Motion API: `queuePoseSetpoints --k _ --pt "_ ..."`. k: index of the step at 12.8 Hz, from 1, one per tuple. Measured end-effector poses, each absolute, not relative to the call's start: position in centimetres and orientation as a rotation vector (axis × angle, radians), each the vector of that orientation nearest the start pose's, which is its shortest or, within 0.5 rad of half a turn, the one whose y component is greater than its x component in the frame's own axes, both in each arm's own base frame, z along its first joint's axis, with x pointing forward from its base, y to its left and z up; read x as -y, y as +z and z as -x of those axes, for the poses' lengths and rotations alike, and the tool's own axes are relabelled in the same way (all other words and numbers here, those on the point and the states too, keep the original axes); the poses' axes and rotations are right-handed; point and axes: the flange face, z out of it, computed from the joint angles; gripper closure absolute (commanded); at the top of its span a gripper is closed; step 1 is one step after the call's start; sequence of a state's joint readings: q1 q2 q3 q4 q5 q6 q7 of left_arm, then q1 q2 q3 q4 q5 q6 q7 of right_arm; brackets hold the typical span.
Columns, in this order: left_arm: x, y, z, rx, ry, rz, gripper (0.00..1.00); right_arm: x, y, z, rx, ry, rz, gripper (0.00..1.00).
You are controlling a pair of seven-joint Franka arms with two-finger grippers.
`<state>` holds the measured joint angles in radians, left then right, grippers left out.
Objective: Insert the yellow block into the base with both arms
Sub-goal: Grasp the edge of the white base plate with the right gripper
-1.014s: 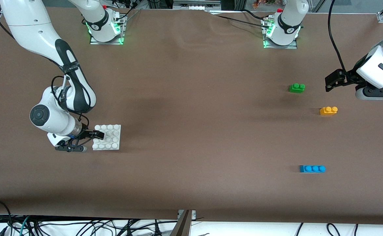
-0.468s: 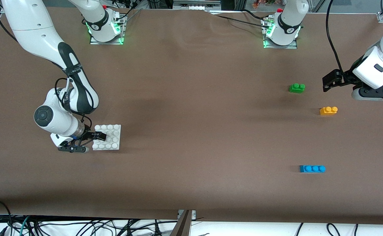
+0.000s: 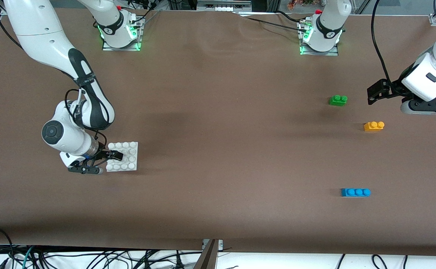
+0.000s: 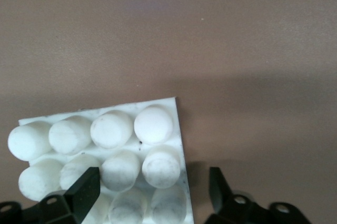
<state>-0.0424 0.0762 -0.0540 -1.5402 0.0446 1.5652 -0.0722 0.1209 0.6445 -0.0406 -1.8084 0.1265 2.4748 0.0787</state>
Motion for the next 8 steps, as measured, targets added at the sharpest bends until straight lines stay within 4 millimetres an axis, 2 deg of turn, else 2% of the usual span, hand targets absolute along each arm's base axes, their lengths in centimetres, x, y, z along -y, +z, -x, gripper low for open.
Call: queuePoseSetpoints --k 3,8 --pt "4.95 59.55 -57.4 -0.039 0.074 3.096 0.0 -5.59 18.77 -65.19 -0.136 -0.032 3.079 0.27" --pt "4.96 59.55 -57.39 -0.039 0.074 3.096 0.0 -5.92 18.7 -65.2 -0.147 -0.038 3.067 0.27"
